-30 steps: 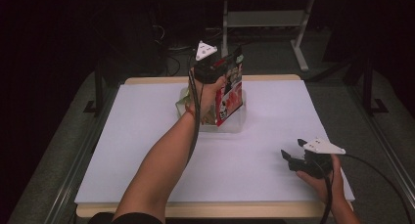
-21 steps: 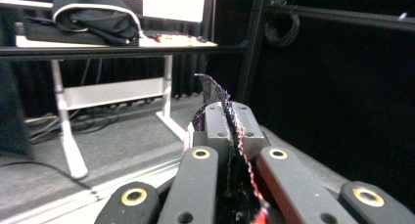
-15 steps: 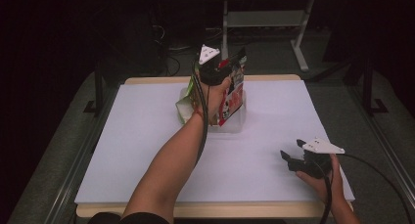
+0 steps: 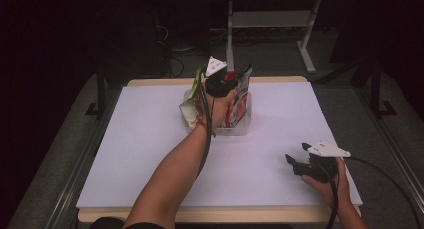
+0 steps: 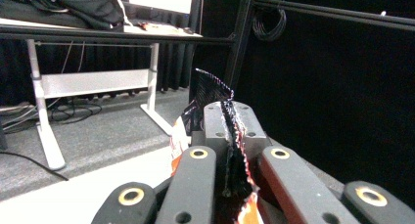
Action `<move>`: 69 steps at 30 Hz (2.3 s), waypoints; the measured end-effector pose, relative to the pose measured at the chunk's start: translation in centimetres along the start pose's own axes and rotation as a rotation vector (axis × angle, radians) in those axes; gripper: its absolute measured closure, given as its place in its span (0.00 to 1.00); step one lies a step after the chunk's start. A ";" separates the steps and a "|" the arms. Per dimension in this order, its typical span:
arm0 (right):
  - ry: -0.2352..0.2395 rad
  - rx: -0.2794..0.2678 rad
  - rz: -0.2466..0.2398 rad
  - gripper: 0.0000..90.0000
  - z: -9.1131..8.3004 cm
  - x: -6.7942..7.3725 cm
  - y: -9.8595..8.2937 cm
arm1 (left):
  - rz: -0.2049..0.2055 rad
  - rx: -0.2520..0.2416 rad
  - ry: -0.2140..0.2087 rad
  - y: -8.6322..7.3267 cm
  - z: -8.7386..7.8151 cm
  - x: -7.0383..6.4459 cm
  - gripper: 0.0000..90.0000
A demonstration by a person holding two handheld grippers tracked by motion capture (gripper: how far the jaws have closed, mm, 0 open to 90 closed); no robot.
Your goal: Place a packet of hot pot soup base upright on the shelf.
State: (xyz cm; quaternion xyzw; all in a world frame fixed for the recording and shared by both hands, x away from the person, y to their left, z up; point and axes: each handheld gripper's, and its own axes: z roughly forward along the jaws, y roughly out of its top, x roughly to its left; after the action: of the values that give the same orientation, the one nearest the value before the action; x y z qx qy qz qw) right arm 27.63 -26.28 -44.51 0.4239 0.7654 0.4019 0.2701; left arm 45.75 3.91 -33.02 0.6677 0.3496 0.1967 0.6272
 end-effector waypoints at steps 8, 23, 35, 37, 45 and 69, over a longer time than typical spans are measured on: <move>-0.004 0.003 -0.003 0.31 0.0 0.0 0.0 | 0.074 0.038 -0.043 -0.4 -0.6 -0.1 0.94; -0.003 0.006 -0.008 0.32 0.1 0.1 0.0 | 0.107 0.060 -0.061 -0.7 -1.4 0.2 0.92; 0.000 0.012 -0.017 0.32 0.3 0.2 0.0 | 0.134 0.077 -0.066 -0.6 -1.8 0.2 0.90; 0.002 0.013 -0.018 0.32 0.3 0.3 0.0 | 0.142 0.081 -0.065 -0.6 -1.9 0.3 0.89; 0.006 0.022 -0.031 0.32 0.5 0.4 0.1 | 0.185 0.120 -0.048 0.0 -2.5 0.4 0.86; 0.004 0.032 -0.030 0.32 0.6 0.4 0.0 | 0.319 0.224 -0.036 0.4 -4.3 1.0 0.56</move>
State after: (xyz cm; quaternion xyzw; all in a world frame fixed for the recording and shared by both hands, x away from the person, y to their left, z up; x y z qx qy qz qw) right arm 27.88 -25.70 -44.85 0.4156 0.7785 0.3866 0.2678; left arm 43.48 7.62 -32.18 0.7838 0.2478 0.2417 0.5156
